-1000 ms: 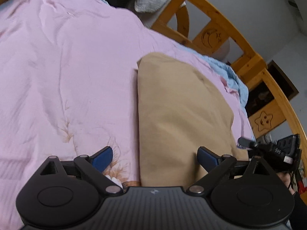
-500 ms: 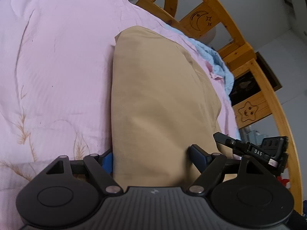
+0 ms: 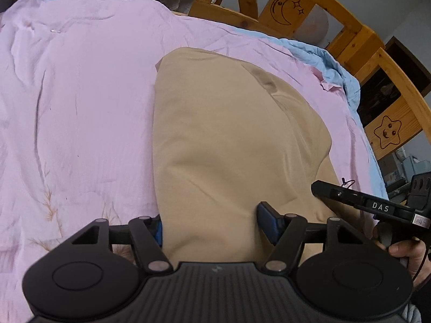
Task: Fold large clothes
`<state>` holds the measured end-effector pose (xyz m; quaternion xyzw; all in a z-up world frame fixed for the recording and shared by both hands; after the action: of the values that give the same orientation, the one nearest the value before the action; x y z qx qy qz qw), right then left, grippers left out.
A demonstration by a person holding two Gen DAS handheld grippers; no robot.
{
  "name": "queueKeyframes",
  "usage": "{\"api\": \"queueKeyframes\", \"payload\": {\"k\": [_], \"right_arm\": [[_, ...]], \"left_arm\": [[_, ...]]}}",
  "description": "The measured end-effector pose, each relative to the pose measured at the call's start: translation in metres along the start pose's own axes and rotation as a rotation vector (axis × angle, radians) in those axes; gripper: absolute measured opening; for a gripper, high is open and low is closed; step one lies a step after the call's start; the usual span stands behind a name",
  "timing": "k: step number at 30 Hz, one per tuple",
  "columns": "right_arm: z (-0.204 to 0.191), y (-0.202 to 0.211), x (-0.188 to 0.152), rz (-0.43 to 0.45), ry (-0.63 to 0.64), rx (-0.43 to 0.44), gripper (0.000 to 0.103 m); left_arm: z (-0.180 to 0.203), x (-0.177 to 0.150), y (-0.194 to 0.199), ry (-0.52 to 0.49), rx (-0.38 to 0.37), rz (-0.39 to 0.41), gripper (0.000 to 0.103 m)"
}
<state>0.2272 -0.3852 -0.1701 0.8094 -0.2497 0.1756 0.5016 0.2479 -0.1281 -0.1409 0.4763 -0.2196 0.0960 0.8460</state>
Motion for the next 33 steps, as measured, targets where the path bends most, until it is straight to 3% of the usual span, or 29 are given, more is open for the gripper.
{"api": "queueKeyframes", "payload": {"k": [5, 9, 12, 16, 19, 21, 23, 26, 28, 31, 33], "right_arm": [[-0.006, -0.001, -0.001, 0.003, 0.037, -0.063, 0.044], [0.000, -0.002, 0.000, -0.005, -0.023, -0.062, 0.044], [0.001, -0.001, 0.000, -0.004, -0.030, -0.059, 0.046], [0.002, 0.000, -0.001, 0.002, -0.020, -0.044, 0.051], [0.000, -0.001, -0.002, 0.004, -0.001, -0.032, 0.053], [0.001, -0.002, -0.002, 0.005, -0.001, -0.030, 0.053], [0.000, -0.004, -0.003, 0.008, 0.009, -0.032, 0.053], [-0.002, -0.004, -0.003, 0.009, 0.024, -0.049, 0.050], [-0.004, -0.003, -0.002, 0.008, 0.015, -0.057, 0.040], [-0.005, 0.005, -0.002, 0.018, -0.028, -0.057, 0.020], [-0.011, 0.013, -0.001, 0.021, -0.026, -0.039, 0.017]], "left_arm": [[0.001, 0.000, 0.001, -0.002, 0.005, 0.002, 0.068], [-0.002, -0.001, 0.001, 0.010, -0.005, 0.001, 0.070], [-0.007, -0.002, -0.002, 0.015, -0.021, -0.003, 0.076], [-0.018, -0.008, -0.003, 0.000, -0.080, -0.003, 0.088], [-0.031, -0.010, -0.008, 0.074, -0.164, -0.023, 0.091], [-0.036, -0.007, -0.012, 0.116, -0.195, -0.027, 0.089], [-0.033, -0.004, -0.013, 0.108, -0.212, -0.031, 0.077], [-0.027, 0.000, -0.014, 0.131, -0.166, -0.034, 0.072], [-0.021, 0.002, -0.013, 0.148, -0.108, -0.022, 0.067], [-0.003, 0.006, -0.005, 0.048, -0.018, 0.005, 0.060], [0.009, 0.006, 0.001, -0.006, 0.020, 0.010, 0.057]]}}
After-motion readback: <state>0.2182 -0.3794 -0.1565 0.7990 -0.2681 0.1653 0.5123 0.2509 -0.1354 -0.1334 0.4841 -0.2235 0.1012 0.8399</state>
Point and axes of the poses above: each gripper's, at about its wrist camera, not at the fingertips, and y roughly against the way its jaws point, z to its right, x to its top, the point moved 9 cm from there along -y, roughly the way its jaws point, and after that the axes turned 7 degrees about -x, right-handed, at the moved point
